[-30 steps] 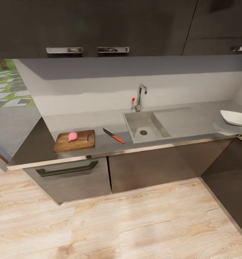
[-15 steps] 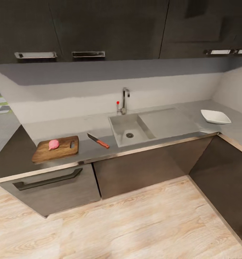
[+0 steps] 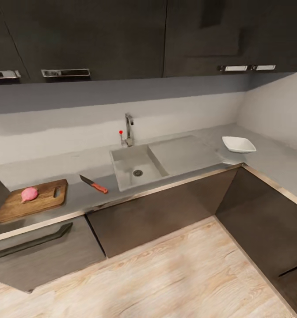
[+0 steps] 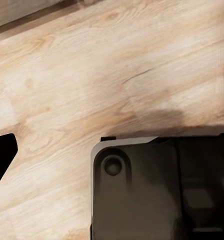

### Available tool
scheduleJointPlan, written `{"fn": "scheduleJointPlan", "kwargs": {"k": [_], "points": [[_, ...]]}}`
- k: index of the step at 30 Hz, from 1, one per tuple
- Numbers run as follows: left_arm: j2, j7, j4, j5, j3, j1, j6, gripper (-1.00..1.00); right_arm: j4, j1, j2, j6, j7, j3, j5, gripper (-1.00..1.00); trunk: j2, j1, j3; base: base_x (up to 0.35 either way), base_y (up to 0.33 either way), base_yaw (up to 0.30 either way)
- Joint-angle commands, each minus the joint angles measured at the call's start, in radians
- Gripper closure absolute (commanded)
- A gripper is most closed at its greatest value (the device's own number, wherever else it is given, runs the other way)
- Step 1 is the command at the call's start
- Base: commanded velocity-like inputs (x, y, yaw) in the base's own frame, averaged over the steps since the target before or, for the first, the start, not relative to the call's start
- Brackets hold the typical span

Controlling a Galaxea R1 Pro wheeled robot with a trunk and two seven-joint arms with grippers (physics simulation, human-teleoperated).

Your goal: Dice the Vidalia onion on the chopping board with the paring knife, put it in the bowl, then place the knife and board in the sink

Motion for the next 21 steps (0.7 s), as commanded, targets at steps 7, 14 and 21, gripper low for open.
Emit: {"fn": "scheduleJointPlan", "kwargs": {"k": [7,14,21], "points": [[0.001,0.007,-0.001,0.01,-0.005,0.0,-0.003,-1.0,-0.001,0.0,0.0,-0.002,-0.002,0.001,-0.004,-1.0,-0.002,0.001,0.007,0.162,-0.175,-0.197],[0.001,0.007,-0.001,0.01,-0.005,0.0,-0.003,-1.0,-0.001,0.0,0.0,-0.002,-0.002,0.001,-0.004,-1.0,-0.002,0.001,0.016,0.131,-0.137,-0.197],[0.001,0.007,0.002,0.01,-0.005,0.0,-0.003,-1.0,-0.001,0.001,0.0,-0.001,-0.002,0.001,-0.004,-1.0,-0.002,0.001,0.025,0.031,-0.032,-0.197]]}}
